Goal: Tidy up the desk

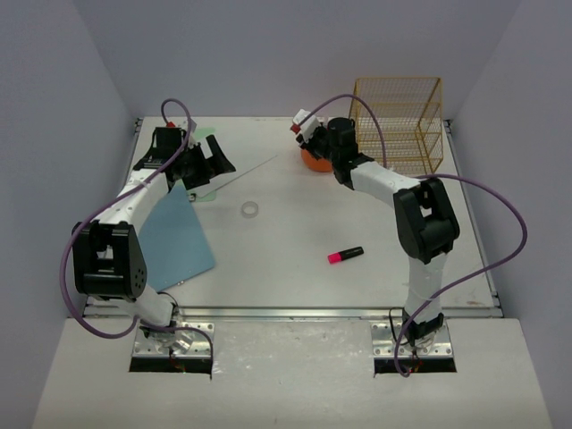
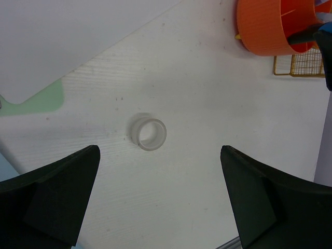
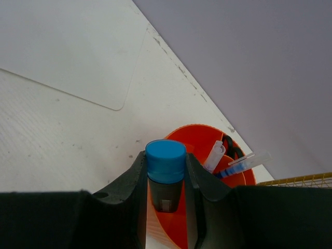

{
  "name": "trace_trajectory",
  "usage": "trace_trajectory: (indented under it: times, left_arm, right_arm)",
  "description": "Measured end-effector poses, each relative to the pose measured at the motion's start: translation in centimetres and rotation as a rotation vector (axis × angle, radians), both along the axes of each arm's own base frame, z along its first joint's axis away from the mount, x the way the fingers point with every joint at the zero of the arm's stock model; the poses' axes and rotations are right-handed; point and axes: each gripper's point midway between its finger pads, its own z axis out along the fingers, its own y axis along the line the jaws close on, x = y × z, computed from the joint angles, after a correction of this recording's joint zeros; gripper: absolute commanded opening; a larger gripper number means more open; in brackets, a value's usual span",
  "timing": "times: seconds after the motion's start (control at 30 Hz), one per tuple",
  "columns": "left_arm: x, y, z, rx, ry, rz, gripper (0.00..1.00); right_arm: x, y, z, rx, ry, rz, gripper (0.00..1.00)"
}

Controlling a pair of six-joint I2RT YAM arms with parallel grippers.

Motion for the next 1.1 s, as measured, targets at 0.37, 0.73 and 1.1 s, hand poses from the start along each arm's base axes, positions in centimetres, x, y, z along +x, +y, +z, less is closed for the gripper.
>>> trace_trajectory:
  times: [0.37, 0.73, 1.1]
  left_arm:
    - [-0.2, 0.0, -0.1, 0.0, 0.008, 0.0, 1.0]
    - [-0.5, 0.2, 0.8, 0.008, -0.017, 0.008, 1.0]
    - [-0.6, 0.9, 0.8, 0.045, -0.02, 0.029, 1.0]
  right_arm:
    - [-2.4, 0.2, 0.1, -0.027, 0.079, 0.069, 0.59]
    - [-14.7, -0.1, 5.6, -0.159, 0.263, 0.383, 0.35]
    - [-33.7, -4.7, -12.4, -0.767, 0.846, 0.63, 0.61]
